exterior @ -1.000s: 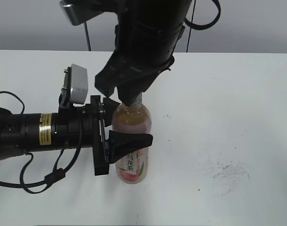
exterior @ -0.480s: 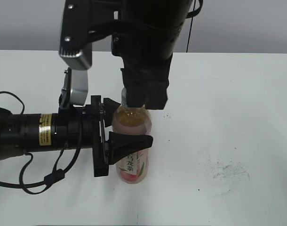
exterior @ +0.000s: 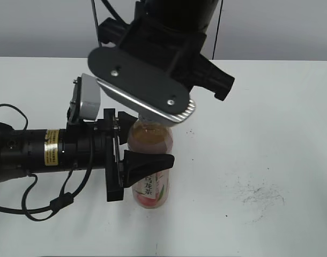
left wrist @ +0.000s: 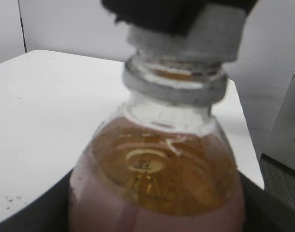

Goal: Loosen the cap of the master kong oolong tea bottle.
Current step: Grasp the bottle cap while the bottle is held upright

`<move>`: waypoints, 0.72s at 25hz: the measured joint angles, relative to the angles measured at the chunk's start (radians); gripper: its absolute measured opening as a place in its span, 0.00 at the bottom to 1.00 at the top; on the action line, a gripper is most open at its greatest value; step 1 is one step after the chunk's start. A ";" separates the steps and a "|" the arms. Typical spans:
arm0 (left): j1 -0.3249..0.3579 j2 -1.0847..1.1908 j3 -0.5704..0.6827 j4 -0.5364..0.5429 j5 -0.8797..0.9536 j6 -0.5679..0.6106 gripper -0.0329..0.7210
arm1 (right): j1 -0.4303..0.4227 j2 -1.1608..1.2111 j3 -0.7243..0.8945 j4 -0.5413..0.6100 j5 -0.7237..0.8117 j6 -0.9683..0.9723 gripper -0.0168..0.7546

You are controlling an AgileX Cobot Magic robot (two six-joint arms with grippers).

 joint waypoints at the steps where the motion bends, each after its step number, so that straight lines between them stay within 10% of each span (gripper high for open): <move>1: 0.000 0.000 0.000 0.000 0.000 0.000 0.64 | 0.000 0.000 0.000 0.000 -0.001 -0.077 0.37; 18: 0.000 0.000 0.000 -0.008 0.002 -0.004 0.64 | 0.001 -0.040 0.000 0.035 -0.007 -0.705 0.37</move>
